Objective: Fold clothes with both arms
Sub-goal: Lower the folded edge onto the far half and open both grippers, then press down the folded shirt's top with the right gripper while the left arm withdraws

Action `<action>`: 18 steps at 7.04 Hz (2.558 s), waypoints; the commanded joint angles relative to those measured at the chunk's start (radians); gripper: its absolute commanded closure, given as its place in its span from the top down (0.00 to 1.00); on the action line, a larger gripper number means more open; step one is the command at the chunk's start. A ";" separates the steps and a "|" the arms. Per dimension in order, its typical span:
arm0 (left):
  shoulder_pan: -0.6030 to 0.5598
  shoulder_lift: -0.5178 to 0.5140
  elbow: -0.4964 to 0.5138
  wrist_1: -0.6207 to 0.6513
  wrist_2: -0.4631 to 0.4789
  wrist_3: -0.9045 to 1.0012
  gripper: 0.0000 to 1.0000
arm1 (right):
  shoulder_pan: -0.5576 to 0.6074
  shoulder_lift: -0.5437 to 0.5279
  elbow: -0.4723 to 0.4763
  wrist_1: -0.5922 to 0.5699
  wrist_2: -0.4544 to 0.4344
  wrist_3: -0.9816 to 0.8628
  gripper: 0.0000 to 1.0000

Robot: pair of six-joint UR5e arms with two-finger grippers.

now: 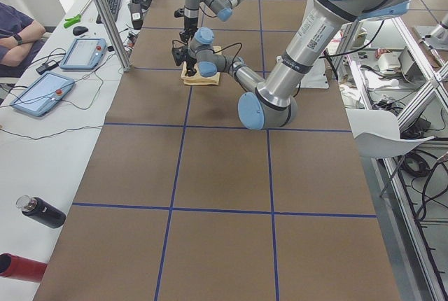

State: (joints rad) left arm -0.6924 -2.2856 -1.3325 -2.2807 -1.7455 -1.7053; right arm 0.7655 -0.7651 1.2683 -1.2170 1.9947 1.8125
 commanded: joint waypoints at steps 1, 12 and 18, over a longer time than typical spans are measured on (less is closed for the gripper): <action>-0.033 0.079 -0.078 0.007 -0.087 0.041 0.99 | -0.040 0.006 0.077 -0.007 -0.010 -0.019 1.00; -0.104 0.222 -0.203 0.013 -0.146 0.181 0.99 | -0.184 0.145 -0.167 -0.020 -0.349 -0.584 1.00; -0.117 0.222 -0.198 0.013 -0.144 0.182 0.99 | -0.101 0.228 -0.314 0.166 -0.378 -0.590 0.99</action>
State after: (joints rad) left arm -0.8000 -2.0632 -1.5278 -2.2673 -1.8895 -1.5244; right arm 0.6525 -0.5423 0.9506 -1.0536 1.6057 1.2197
